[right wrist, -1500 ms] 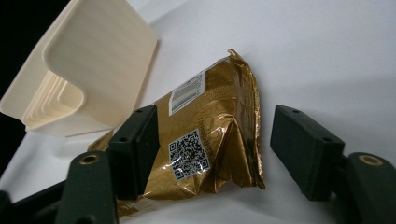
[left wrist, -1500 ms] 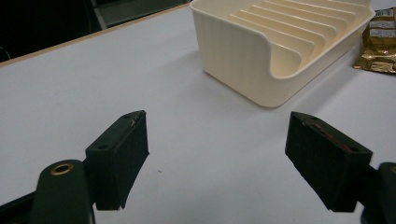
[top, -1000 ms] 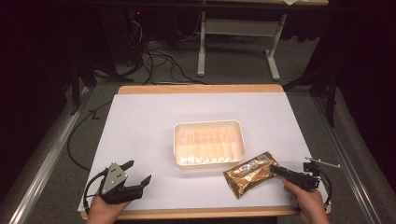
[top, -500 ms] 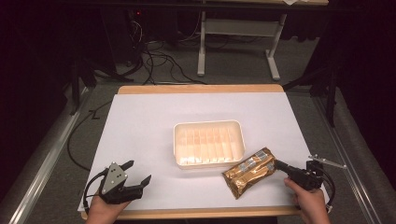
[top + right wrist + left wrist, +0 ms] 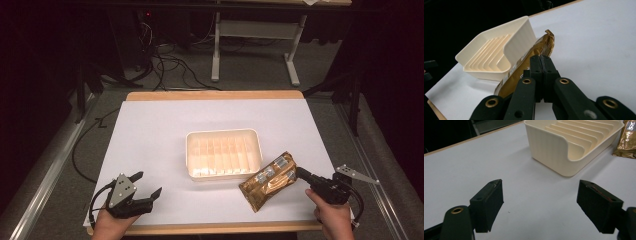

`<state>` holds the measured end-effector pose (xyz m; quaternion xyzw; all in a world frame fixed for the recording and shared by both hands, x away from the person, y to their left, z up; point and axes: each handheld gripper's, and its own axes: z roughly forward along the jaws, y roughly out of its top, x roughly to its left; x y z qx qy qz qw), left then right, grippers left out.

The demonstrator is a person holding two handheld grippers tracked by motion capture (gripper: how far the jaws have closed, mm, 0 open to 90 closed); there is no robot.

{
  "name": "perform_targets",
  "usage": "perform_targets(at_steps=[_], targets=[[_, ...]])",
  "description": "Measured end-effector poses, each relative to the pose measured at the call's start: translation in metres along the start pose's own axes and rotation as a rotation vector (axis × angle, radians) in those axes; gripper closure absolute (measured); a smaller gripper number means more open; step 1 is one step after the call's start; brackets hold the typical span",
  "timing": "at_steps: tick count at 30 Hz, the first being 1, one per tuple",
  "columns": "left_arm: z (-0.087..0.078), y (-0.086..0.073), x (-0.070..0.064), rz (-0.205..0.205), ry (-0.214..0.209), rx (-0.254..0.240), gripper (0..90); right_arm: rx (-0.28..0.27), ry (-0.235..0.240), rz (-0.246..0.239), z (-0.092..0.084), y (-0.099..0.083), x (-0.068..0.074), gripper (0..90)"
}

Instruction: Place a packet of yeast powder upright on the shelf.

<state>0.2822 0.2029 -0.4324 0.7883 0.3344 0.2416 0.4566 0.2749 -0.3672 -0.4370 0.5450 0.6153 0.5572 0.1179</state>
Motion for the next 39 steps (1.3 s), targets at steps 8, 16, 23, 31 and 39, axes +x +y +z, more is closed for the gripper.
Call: perform_targets(at_steps=[8,16,23,31,39], targets=[[-0.001,0.0,0.0,0.003,0.001,-0.001,21.7,-0.053,-0.001,-0.03,-0.007,0.004,0.007,90.0],[0.0,0.0,0.0,0.005,0.0,0.002,21.7,-0.107,0.005,-0.049,-0.016,0.009,0.01,90.0],[0.001,0.0,-0.001,0.007,-0.003,0.006,21.7,-0.15,0.001,-0.056,-0.025,0.013,0.011,90.0],[0.002,0.0,-0.001,0.009,-0.001,0.007,21.7,-0.211,-0.01,-0.082,-0.038,0.022,0.014,90.0],[0.003,0.0,-0.001,0.011,-0.003,0.009,21.7,-0.261,-0.048,-0.178,-0.044,0.032,0.032,90.0]])
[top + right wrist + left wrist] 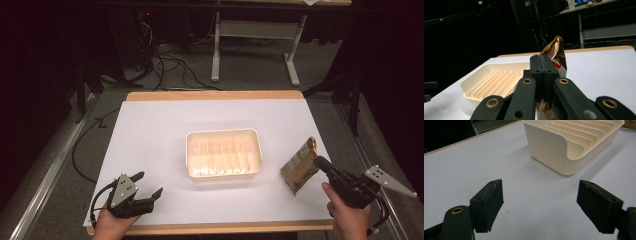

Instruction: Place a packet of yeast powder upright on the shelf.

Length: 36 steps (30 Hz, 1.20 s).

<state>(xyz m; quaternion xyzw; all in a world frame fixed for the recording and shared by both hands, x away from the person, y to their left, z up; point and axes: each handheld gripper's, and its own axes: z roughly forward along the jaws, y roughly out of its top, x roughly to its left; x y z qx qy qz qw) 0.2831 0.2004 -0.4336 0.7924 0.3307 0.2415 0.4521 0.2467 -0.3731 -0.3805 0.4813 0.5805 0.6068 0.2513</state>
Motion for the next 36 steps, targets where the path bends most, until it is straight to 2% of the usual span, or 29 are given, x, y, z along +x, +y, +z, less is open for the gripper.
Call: perform_targets(at_steps=[7,14,17,19,24,27,36], targets=[[0.0,0.0,0.0,0.001,0.0,0.0,21.7,0.019,0.003,0.033,0.013,-0.007,0.002,90.0],[0.001,0.0,0.0,0.002,-0.002,0.004,21.7,0.016,0.056,0.061,0.031,-0.01,0.014,90.0],[0.001,0.0,0.0,0.003,-0.003,0.005,21.7,0.019,0.07,0.057,0.037,-0.01,0.018,90.0],[0.001,0.0,0.0,0.004,-0.003,0.005,21.7,0.017,0.06,0.043,0.038,-0.009,0.02,90.0],[0.002,-0.001,0.001,-0.001,-0.005,0.005,21.7,-0.016,0.033,0.043,0.033,-0.005,0.018,90.0],[0.001,-0.001,0.001,-0.005,-0.004,0.003,21.7,-0.03,0.034,0.037,0.031,-0.001,0.02,90.0],[-0.001,-0.001,0.003,-0.015,0.007,-0.006,21.6,-0.048,0.034,-0.01,0.032,0.011,0.036,90.0]])
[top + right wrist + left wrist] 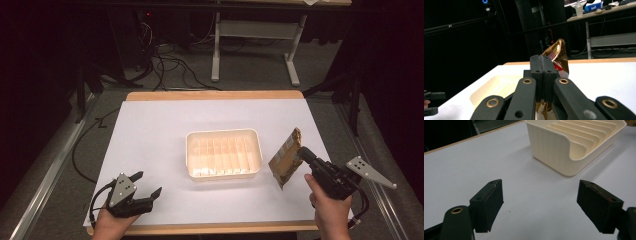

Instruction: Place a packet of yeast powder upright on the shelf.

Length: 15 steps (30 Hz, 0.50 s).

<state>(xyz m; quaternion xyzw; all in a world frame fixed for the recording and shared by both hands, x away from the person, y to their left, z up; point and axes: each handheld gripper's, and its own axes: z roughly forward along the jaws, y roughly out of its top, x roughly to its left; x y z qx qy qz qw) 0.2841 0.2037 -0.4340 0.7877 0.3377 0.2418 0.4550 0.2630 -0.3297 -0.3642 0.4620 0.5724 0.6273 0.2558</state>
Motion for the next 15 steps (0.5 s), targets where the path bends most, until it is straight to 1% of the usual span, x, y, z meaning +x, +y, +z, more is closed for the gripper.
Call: perform_targets(at_steps=[2,5,7,15], targets=[[0.0,0.0,0.0,-0.002,0.001,-0.006,21.6,-0.016,0.004,0.009,0.0,0.002,0.001,90.0],[-0.002,0.001,-0.001,-0.002,-0.015,-0.023,21.2,-0.029,0.001,0.011,0.001,0.006,0.003,90.0],[-0.003,0.001,-0.001,0.003,-0.014,-0.031,21.1,-0.043,0.003,0.02,0.002,0.009,0.004,90.0],[-0.004,0.001,0.0,0.001,-0.01,-0.032,20.9,-0.08,0.013,0.0,0.005,0.027,0.016,90.0]])
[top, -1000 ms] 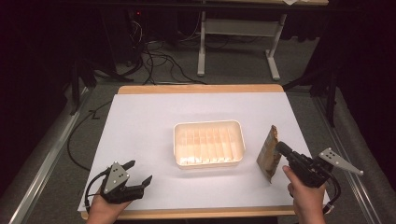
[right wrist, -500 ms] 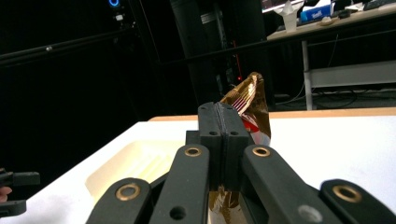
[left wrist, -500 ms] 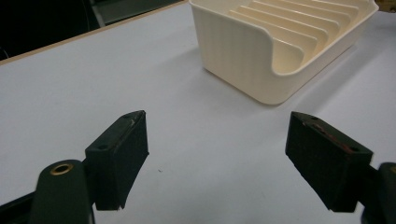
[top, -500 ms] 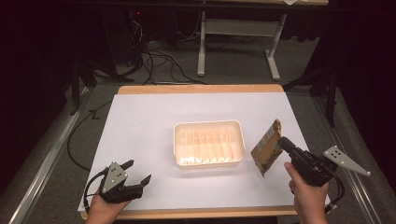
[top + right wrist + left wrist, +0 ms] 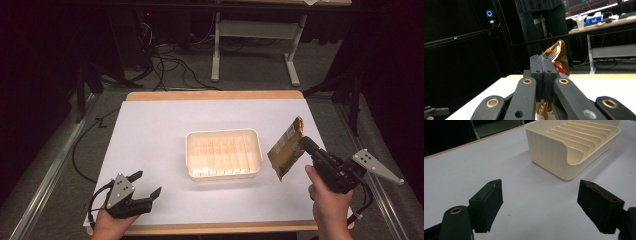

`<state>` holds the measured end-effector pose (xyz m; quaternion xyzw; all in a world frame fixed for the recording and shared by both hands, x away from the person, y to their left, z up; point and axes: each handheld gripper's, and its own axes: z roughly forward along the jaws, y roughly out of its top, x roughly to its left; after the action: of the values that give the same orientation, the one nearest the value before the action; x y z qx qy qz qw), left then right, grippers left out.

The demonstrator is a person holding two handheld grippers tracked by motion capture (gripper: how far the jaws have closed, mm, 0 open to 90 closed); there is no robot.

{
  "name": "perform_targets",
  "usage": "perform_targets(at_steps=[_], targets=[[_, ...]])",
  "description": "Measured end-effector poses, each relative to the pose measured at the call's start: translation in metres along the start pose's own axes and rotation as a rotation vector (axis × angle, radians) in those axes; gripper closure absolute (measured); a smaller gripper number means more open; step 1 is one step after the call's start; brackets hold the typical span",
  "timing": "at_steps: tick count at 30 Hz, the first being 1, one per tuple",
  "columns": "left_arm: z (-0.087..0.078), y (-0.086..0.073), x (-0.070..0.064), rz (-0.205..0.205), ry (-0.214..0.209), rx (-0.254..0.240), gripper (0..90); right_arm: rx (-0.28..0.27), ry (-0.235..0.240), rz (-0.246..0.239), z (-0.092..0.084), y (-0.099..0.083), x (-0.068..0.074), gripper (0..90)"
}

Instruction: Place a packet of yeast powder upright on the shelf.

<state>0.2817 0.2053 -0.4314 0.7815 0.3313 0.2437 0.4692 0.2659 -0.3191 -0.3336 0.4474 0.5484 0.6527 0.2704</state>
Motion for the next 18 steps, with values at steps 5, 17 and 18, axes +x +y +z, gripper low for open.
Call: perform_targets(at_steps=[5,17,18], targets=[[0.0,0.0,0.0,0.002,0.001,0.002,20.9,-0.025,0.013,-0.011,0.005,0.014,0.01,90.0],[0.001,0.001,-0.001,0.003,0.0,0.001,20.9,-0.025,0.055,-0.039,0.031,0.025,0.039,90.0],[0.001,0.001,-0.002,0.006,-0.001,0.003,20.9,-0.023,0.057,-0.04,0.034,0.024,0.041,90.0]])
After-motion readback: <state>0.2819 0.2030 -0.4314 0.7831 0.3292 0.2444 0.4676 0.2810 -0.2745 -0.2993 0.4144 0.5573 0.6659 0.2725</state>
